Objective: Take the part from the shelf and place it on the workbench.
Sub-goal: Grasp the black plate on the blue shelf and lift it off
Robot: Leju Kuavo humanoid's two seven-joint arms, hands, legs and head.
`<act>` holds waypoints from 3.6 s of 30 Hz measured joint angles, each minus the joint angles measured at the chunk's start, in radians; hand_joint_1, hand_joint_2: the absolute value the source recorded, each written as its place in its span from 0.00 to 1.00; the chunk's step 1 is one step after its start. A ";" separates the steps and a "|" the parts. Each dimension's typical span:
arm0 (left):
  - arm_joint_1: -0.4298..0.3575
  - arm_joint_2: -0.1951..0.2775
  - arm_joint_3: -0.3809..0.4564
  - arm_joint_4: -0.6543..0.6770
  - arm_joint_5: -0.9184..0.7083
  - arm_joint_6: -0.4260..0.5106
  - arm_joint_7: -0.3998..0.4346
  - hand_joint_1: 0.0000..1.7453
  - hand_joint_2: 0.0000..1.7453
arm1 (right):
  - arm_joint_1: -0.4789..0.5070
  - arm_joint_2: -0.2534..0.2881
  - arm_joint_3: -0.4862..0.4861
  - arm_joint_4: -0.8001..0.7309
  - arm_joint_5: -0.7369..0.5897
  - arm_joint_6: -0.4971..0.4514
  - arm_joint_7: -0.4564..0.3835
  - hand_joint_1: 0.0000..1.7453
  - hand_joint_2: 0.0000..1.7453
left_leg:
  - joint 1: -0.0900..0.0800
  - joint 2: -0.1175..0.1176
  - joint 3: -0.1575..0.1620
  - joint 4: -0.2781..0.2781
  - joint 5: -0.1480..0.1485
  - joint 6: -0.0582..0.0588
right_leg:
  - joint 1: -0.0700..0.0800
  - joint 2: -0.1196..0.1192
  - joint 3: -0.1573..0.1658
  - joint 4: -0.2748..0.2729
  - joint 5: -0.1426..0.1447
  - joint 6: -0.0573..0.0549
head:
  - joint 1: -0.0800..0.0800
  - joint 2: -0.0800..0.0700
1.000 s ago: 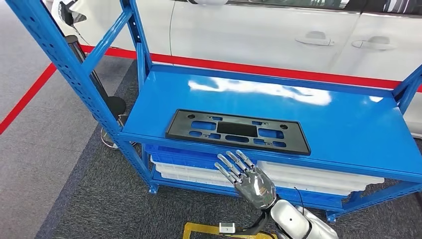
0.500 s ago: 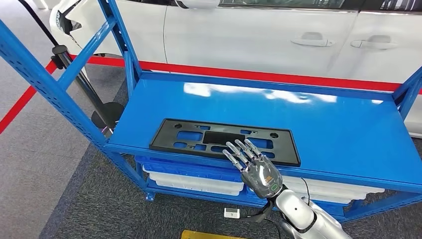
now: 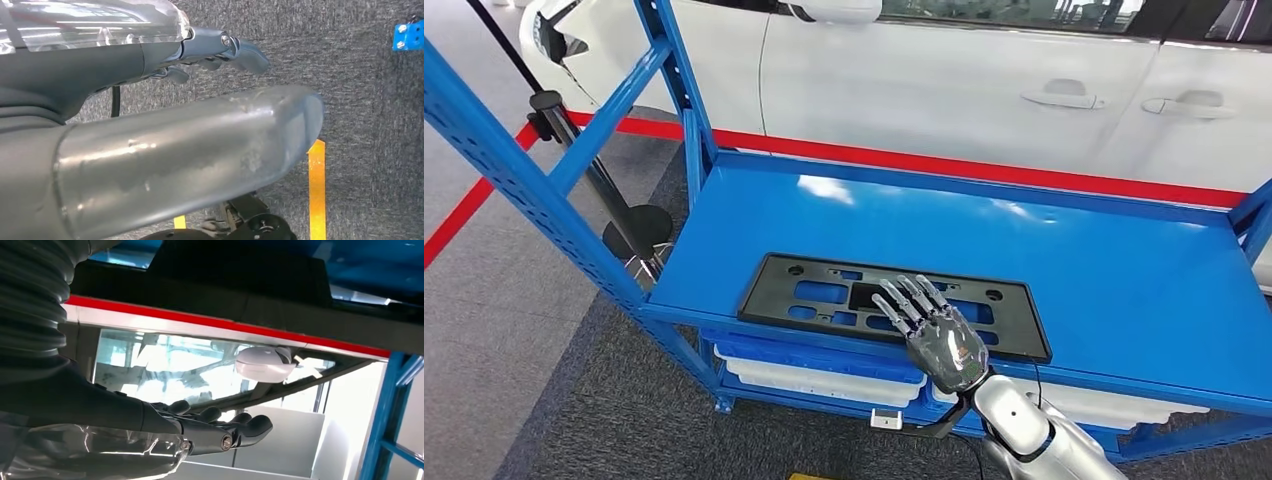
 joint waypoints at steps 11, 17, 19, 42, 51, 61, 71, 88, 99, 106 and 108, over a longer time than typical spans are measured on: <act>-0.002 -0.003 0.001 0.000 -0.014 0.013 0.004 0.00 0.00 | -0.009 0.004 -0.001 0.015 0.034 0.020 0.017 0.00 1.00 | 0.005 0.007 -0.017 0.108 -0.100 -0.061 | 0.001 -0.008 0.102 -0.246 0.104 -0.040 | 0.000 0.000; 0.002 -0.002 0.002 0.000 -0.022 0.013 0.003 0.00 0.00 | -0.013 0.004 -0.010 0.036 0.059 0.034 0.038 0.00 1.00 | -0.005 0.009 -0.092 0.197 -0.072 -0.044 | 0.019 -0.009 0.121 -0.246 0.091 -0.052 | 0.000 0.000; 0.000 -0.001 0.002 0.000 -0.022 0.013 0.003 0.00 0.00 | -0.015 0.004 -0.013 0.043 0.061 0.036 0.040 0.00 1.00 | -0.012 0.006 -0.041 0.076 -0.017 -0.028 | 0.023 -0.007 0.128 -0.245 0.087 -0.050 | 0.000 0.000; -0.002 -0.004 0.002 0.000 -0.033 0.006 -0.003 0.00 0.00 | -0.024 0.065 -0.024 0.125 0.060 0.080 0.043 0.91 1.00 | -0.012 0.011 -0.047 0.089 -0.050 -0.044 | 0.014 -0.014 0.132 -0.267 0.101 -0.051 | 0.000 0.000; 0.002 -0.005 0.004 0.000 -0.034 0.005 -0.003 0.00 0.00 | -0.029 0.064 -0.023 0.137 0.055 0.089 0.041 0.92 1.00 | -0.013 0.005 -0.021 0.036 -0.003 -0.036 | 0.021 -0.009 0.136 -0.263 0.096 -0.050 | 0.000 0.000; -0.002 -0.007 0.008 0.000 -0.037 0.005 -0.003 0.00 0.00 | -0.032 0.070 -0.026 0.146 0.042 0.123 0.043 0.88 1.00 | -0.006 0.012 -0.001 -0.010 0.015 0.003 | 0.011 0.000 0.011 -0.001 -0.028 -0.011 | 0.000 0.000; -0.003 -0.008 0.013 0.000 -0.038 0.003 -0.007 0.00 0.00 | -0.036 0.088 -0.022 0.129 -0.036 0.121 -0.014 0.94 1.00 | -0.008 0.013 0.000 0.015 -0.014 -0.043 | 0.010 -0.008 0.128 -0.265 0.106 -0.037 | 0.000 0.000; 0.009 -0.027 0.083 0.000 -0.022 0.031 -0.014 0.00 0.00 | 0.197 -0.067 0.014 -0.497 -1.126 0.055 -0.507 1.00 1.00 | -0.007 0.013 0.007 0.002 -0.007 -0.003 | 0.014 -0.007 0.103 -0.204 0.059 -0.014 | 0.000 0.000; 0.009 -0.035 0.110 0.000 -0.016 0.053 -0.006 0.00 0.00 | 0.283 -0.066 -0.061 -0.618 -1.388 0.206 -0.600 1.00 1.00 | -0.018 0.020 0.004 0.018 -0.023 -0.011 | 0.023 -0.009 0.114 -0.245 0.095 -0.032 | 0.000 0.000; 0.010 -0.040 0.134 0.000 0.000 0.065 -0.004 0.00 0.00 | 0.362 -0.066 -0.101 -0.637 -1.459 0.273 -0.588 1.00 1.00 | -0.011 0.025 -0.083 0.221 -0.145 -0.053 | 0.015 -0.002 0.119 -0.259 0.098 -0.053 | 0.000 0.000; 0.013 -0.041 0.144 0.000 0.003 0.067 0.000 0.00 0.00 | 0.393 -0.066 -0.114 -0.631 -1.470 0.295 -0.593 1.00 1.00 | -0.010 0.025 -0.123 0.302 -0.165 -0.056 | 0.015 0.000 0.118 -0.257 0.097 -0.054 | 0.000 0.000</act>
